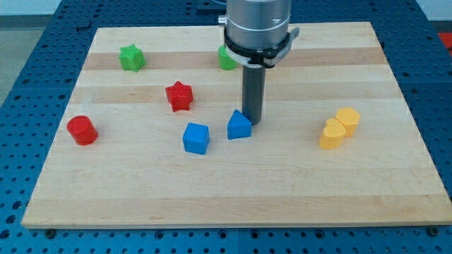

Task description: Slide the red star towards blue cube

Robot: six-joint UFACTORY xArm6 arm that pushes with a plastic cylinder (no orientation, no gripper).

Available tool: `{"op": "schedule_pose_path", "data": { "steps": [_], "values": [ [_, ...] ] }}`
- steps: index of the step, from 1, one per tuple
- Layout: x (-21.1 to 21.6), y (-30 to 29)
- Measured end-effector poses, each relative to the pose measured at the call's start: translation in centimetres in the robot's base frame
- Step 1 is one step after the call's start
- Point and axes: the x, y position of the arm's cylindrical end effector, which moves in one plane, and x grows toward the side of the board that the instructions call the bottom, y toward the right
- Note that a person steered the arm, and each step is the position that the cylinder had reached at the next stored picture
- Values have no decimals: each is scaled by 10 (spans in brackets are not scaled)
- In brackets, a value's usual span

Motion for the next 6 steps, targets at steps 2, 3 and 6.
{"op": "schedule_pose_path", "data": {
  "steps": [2,3,6],
  "values": [
    [12,-34],
    [12,-35],
    [-24,-27]
  ]
}}
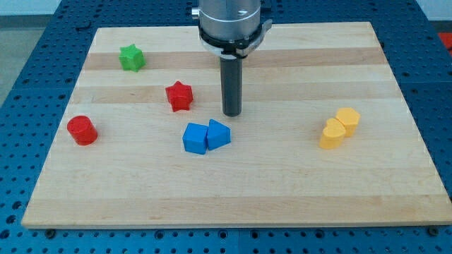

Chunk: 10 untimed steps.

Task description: Slide the red star towards blue cube

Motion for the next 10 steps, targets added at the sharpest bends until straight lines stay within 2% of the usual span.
{"op": "schedule_pose_path", "data": {
  "steps": [2,4,5,10],
  "values": [
    [-35,-11],
    [-55,-46],
    [-55,-71],
    [-34,-90]
  ]
}}
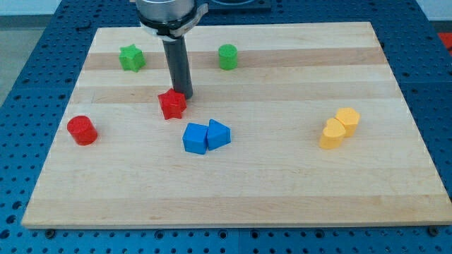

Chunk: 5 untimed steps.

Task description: Slide the red star towards blue cube

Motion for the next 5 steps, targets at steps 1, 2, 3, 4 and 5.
{"op": "schedule_pose_path", "data": {
  "steps": [1,2,3,4,5],
  "values": [
    [4,-12],
    [6,-22],
    [6,-17],
    [9,-8],
    [14,-2]
  ]
}}
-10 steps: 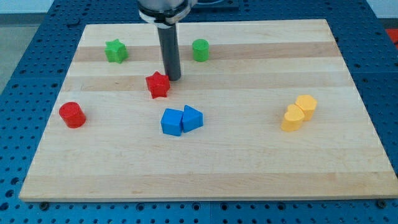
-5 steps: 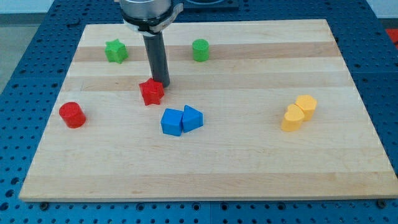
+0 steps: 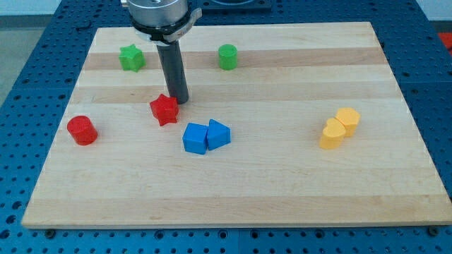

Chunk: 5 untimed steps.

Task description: Slide the red star towards blue cube

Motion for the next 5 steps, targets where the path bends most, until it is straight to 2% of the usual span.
{"op": "schedule_pose_path", "data": {
  "steps": [5],
  "values": [
    [78,-14]
  ]
}}
